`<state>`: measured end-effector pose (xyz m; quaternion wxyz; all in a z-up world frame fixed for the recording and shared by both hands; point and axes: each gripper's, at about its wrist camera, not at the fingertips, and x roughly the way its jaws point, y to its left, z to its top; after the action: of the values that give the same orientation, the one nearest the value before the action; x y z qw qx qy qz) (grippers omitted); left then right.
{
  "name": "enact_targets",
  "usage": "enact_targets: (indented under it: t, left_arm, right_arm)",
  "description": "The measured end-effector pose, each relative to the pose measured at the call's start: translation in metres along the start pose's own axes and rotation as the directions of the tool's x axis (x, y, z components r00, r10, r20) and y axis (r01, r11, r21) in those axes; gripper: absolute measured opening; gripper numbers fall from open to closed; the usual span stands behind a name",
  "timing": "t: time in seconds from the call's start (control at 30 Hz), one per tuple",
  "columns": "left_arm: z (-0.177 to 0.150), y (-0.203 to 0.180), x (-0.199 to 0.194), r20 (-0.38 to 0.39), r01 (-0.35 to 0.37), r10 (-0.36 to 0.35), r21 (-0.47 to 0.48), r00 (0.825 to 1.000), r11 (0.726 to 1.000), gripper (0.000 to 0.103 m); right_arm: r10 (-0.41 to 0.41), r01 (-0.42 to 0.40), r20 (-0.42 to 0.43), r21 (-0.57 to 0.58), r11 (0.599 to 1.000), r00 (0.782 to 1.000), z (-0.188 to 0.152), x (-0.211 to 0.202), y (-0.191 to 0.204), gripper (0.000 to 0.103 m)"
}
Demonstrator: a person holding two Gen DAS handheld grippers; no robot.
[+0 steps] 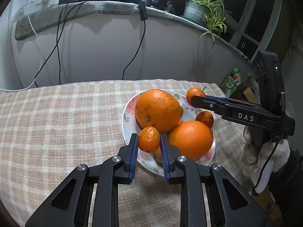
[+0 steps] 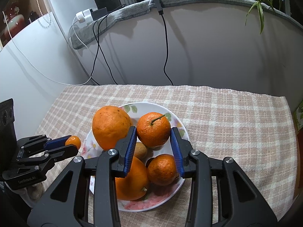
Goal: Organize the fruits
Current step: 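Lower both tangerines onto the plate and open both grippers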
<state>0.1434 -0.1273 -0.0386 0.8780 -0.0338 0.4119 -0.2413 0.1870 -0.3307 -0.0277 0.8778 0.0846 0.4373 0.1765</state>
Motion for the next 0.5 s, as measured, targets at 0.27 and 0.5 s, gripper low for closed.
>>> enact_targets:
  t: [0.27, 0.5]
  left_arm:
    - [0.0, -0.001, -0.0004, 0.005, -0.002, 0.002, 0.004, 1.0, 1.0, 0.022]
    - [-0.0003, -0.0024, -0.0023, 0.015, -0.004, 0.004, 0.01, 1.0, 1.0, 0.043]
  right_arm:
    - [-0.012, 0.012, -0.001, -0.009, 1.0, 1.0, -0.0004, -0.0015, 0.0006, 0.044]
    - [-0.014, 0.014, 0.018, -0.029, 0.999, 1.0, 0.0027, -0.0058, 0.0048, 0.06]
